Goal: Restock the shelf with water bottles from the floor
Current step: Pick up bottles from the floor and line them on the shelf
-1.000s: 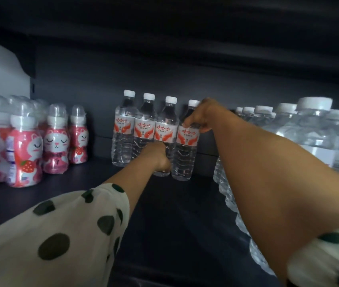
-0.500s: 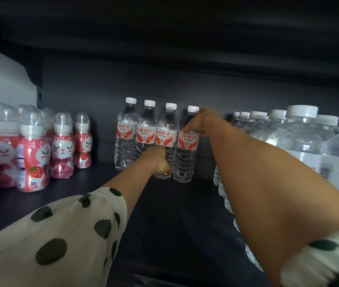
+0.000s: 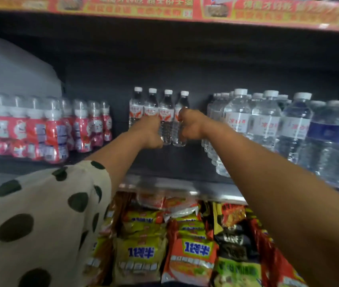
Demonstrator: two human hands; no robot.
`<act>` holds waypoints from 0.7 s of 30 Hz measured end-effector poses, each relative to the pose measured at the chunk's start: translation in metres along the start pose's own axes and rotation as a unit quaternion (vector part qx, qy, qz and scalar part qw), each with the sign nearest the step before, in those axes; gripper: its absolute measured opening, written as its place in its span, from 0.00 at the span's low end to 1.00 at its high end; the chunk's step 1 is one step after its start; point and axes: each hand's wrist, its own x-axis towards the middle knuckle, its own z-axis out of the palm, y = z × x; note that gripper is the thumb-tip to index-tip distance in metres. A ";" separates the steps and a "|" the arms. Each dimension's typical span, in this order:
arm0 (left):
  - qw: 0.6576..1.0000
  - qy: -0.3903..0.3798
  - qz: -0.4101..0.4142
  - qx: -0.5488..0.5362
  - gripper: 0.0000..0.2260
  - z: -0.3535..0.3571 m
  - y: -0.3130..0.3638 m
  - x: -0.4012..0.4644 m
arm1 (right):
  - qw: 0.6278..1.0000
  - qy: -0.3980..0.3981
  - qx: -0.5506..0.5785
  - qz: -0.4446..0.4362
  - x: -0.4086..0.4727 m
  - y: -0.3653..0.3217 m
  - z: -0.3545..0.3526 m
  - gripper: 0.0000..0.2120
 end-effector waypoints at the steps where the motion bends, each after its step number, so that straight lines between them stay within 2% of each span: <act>1: 1.000 -0.004 0.000 0.018 0.16 -0.002 0.002 -0.016 | 1.000 -0.006 -0.010 -0.012 -0.023 -0.003 0.001 0.17; 3: 0.999 -0.026 -0.003 0.047 0.21 -0.003 0.006 -0.045 | 0.999 -0.009 -0.038 -0.032 -0.060 -0.008 0.005 0.21; 5: 0.997 -0.045 -0.001 0.070 0.23 -0.001 0.014 -0.075 | 0.997 -0.008 -0.067 -0.042 -0.095 -0.009 0.010 0.24; 11: 0.990 -0.069 0.024 0.123 0.15 0.029 0.049 -0.169 | 0.991 -0.011 -0.118 -0.063 -0.193 0.004 0.042 0.26; 14: 0.987 -0.084 0.025 0.133 0.12 0.064 0.063 -0.209 | 0.991 -0.034 -0.111 -0.066 -0.240 0.017 0.068 0.28; 17: 0.985 -0.107 0.016 0.131 0.17 0.110 0.068 -0.244 | 0.990 -0.056 -0.109 -0.068 -0.285 0.034 0.103 0.30; 21: 0.975 -0.194 0.008 0.110 0.14 0.177 0.072 -0.294 | 0.985 -0.139 -0.079 -0.068 -0.343 0.060 0.167 0.32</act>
